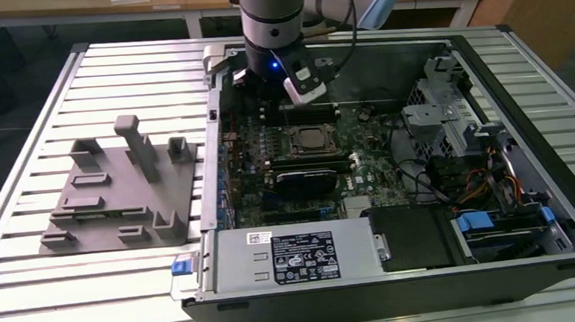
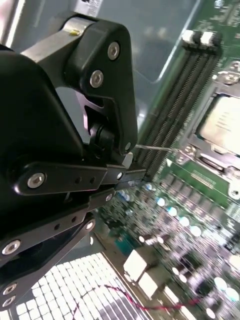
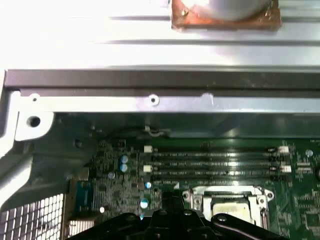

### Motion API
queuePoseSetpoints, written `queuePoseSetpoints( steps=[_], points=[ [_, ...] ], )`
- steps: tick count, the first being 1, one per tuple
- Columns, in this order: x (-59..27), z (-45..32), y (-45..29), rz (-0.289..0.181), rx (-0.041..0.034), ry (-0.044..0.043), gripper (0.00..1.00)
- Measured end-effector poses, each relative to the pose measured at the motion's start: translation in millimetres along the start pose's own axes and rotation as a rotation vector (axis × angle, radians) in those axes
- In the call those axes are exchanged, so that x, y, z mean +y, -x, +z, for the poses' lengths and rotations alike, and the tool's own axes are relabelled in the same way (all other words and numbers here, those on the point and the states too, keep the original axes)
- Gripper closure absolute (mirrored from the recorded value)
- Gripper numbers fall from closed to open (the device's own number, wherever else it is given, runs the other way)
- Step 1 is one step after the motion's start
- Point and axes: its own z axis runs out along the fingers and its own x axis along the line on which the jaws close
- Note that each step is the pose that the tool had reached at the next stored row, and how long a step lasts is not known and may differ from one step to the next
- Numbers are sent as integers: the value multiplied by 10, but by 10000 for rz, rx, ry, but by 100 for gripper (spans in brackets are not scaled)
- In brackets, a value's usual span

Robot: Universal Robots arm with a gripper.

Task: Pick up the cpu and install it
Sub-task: 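Install the first cpu locking lever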

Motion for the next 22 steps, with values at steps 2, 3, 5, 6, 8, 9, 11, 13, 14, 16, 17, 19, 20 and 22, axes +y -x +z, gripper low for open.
queuePoseSetpoints(
  steps=[2,3,5,6,8,9,11,13,14,16,17,19,20,22],
  points=[
    [0,0,-2,4,5,268,89],
    [0,-1,-2,6,7,356,89],
    [1,0,-2,7,7,368,89],
    [1,0,-2,7,7,369,89],
    [0,-1,-2,7,8,368,89],
    [0,-1,-1,7,8,369,89],
    [0,0,15,6,8,368,89],
    [1,0,46,7,9,369,89],
    [2,1,66,7,10,369,89],
    [2,1,111,7,10,369,89],
    [3,2,135,8,11,370,89],
    [4,3,187,8,12,369,89],
    [5,3,213,8,12,369,89],
    [6,4,264,12,10,367,89]
  ],
)
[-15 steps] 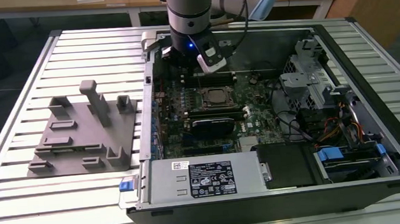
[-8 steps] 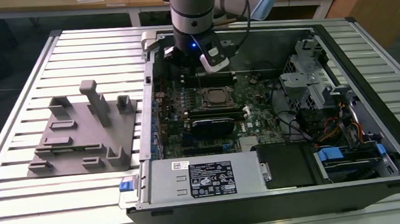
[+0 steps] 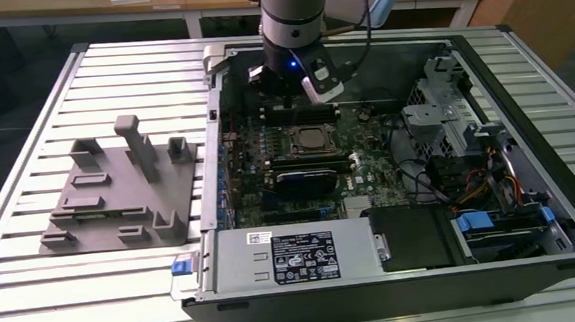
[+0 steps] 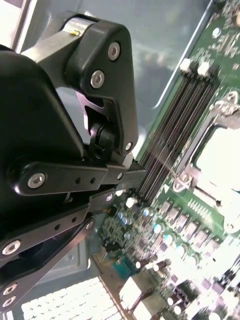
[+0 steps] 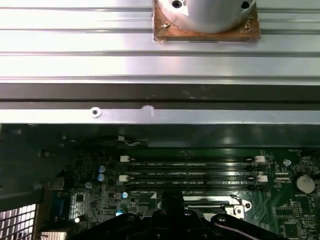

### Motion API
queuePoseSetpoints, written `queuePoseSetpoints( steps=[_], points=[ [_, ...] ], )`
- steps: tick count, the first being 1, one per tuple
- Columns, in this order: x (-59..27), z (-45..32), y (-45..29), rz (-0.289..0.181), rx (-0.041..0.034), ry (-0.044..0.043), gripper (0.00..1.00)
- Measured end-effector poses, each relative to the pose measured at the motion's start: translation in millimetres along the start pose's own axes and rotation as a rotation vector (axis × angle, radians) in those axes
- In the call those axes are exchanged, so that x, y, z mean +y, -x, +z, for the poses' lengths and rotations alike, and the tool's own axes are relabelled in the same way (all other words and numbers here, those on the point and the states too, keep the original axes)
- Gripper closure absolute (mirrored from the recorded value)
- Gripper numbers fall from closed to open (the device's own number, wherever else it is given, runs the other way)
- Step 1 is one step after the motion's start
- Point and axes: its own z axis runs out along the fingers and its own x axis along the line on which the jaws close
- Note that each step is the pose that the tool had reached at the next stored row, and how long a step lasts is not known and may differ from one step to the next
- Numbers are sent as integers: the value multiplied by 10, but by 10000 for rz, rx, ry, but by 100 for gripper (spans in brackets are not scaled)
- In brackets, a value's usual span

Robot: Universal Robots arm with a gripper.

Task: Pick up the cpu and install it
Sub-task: 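Install the first cpu locking lever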

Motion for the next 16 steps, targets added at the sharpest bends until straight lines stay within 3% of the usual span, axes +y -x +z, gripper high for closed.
queuePoseSetpoints(
  steps=[3,8,10,16],
  points=[
    [1,1,45,27,-10,-43,89],
    [1,1,47,32,-10,-50,89],
    [1,3,47,39,-51,-71,89],
    [-4,18,47,421,-515,-264,89]
  ],
)
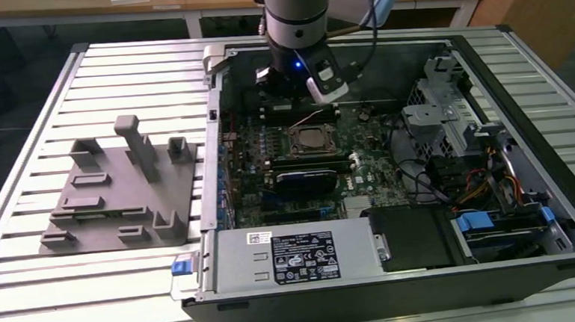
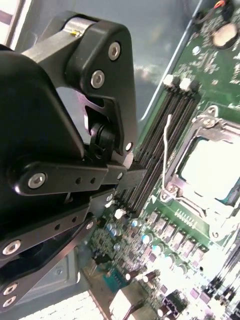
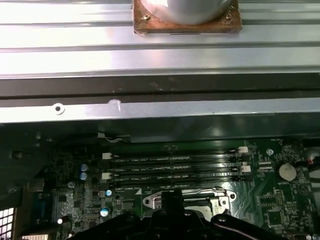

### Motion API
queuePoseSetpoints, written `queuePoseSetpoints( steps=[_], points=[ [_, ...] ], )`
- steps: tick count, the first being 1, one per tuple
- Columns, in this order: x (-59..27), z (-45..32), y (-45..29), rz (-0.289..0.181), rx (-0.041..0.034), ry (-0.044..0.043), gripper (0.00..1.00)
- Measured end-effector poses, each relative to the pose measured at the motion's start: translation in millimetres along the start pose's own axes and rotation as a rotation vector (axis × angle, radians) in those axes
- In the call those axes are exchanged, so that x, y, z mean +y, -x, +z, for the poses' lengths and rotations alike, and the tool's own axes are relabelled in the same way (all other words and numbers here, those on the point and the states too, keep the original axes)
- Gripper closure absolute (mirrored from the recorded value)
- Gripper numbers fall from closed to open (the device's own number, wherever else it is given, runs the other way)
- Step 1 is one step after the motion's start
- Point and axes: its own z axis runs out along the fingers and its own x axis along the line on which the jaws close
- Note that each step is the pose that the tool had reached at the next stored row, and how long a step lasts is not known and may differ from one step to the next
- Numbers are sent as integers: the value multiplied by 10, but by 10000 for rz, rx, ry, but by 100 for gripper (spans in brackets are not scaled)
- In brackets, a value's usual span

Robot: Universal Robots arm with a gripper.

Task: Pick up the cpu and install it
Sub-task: 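Install the first cpu locking lever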

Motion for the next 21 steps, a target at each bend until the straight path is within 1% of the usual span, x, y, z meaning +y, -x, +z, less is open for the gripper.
queuePoseSetpoints(
  steps=[3,8,13,15,17,18,21],
  points=[
    [-2,8,-1,169,-265,-74,89],
    [-7,27,-2,363,-664,-136,89],
    [-14,54,-3,497,-990,-157,89],
    [-18,69,-4,525,-1082,-166,89],
    [-23,89,-5,551,-1142,-177,89],
    [-32,122,-6,582,-1164,-181,89],
    [-42,174,-9,612,-1173,-187,89]
  ],
)
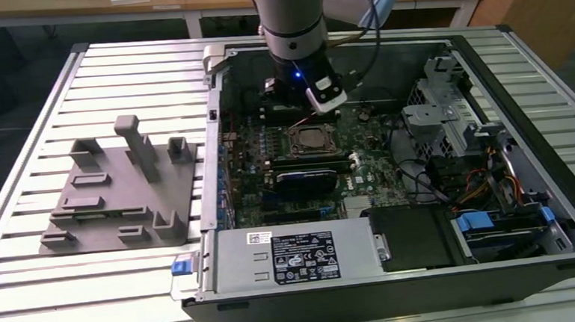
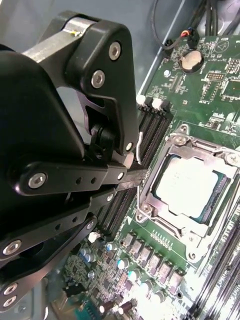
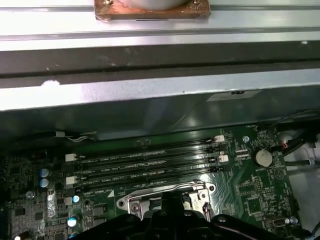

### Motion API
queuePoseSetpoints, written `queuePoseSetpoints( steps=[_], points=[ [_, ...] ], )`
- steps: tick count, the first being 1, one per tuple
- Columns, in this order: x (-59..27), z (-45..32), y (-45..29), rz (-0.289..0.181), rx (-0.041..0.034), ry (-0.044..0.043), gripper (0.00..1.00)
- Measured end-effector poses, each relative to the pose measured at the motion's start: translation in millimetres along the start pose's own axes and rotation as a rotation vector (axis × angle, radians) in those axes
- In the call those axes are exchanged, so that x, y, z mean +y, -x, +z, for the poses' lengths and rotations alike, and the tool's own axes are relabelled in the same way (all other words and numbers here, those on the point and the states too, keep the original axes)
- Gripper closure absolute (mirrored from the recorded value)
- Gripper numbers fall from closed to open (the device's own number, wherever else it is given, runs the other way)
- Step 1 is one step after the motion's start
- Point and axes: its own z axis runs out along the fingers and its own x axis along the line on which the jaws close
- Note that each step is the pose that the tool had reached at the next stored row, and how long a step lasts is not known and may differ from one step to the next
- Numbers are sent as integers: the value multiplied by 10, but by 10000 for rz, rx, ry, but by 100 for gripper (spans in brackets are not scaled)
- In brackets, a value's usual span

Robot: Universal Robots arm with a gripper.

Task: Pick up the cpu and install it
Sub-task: 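Install the first cpu locking lever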

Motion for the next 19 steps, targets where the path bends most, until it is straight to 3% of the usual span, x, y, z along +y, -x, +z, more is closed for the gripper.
queuePoseSetpoints(
  steps=[9,15,19],
  points=[
    [74,74,-23,78,-47,-162,89],
    [137,126,-27,157,-100,-373,89],
    [138,152,-26,429,-182,-527,89]
  ],
)
